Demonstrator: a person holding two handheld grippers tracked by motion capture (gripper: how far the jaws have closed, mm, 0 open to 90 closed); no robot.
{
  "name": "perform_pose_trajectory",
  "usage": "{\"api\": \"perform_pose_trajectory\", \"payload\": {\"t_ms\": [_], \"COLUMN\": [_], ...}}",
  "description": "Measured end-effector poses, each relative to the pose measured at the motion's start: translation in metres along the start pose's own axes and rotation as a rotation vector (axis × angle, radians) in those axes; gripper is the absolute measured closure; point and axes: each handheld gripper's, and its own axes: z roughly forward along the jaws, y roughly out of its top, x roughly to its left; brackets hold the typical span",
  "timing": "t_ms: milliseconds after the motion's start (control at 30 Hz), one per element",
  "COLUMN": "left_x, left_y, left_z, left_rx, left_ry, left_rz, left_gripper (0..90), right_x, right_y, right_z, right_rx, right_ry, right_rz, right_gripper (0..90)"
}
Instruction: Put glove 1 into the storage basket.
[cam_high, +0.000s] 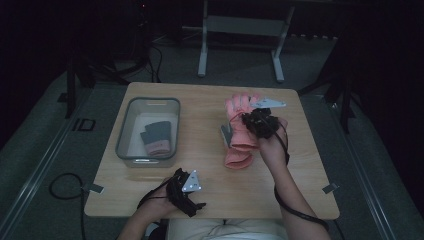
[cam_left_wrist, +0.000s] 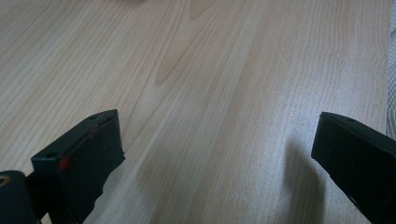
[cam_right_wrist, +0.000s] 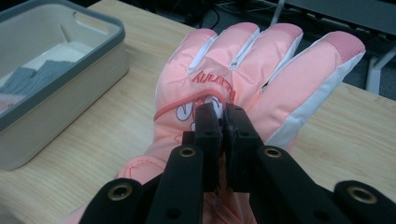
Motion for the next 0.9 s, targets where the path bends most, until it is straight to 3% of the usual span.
{"api": "perform_pose_trajectory", "payload": {"t_ms": [233, 433, 767, 900], "left_x": [0.0, -0.001, -0.002, -0.001], "left_y": [0.0, 0.001, 0.001, 0.001], "left_z": [0.0, 0.0, 0.0, 0.0], "left_rx": [0.001, 0.003, -0.006, -0.007], "left_ry": [0.001, 0.0, -0.002, -0.004], "left_rz": [0.002, 0.003, -0.001, -0.002], "left_gripper": [1.7, 1.6, 1.7, 1.7], "right_x": [0.008, 0.013, 0.013, 0.013], "right_y": [-0.011, -0.029, -0.052, -0.058], "right_z": [0.015, 0.038, 0.068, 0.075], "right_rx": [0.038, 0.097, 0.171, 0.185], "right_ry": [-0.009, -0.028, -0.044, -0.03], "right_rz": [-0.002, 0.004, 0.023, 0.021], "right_gripper": [85.2, 85.0, 84.1, 83.4]}}
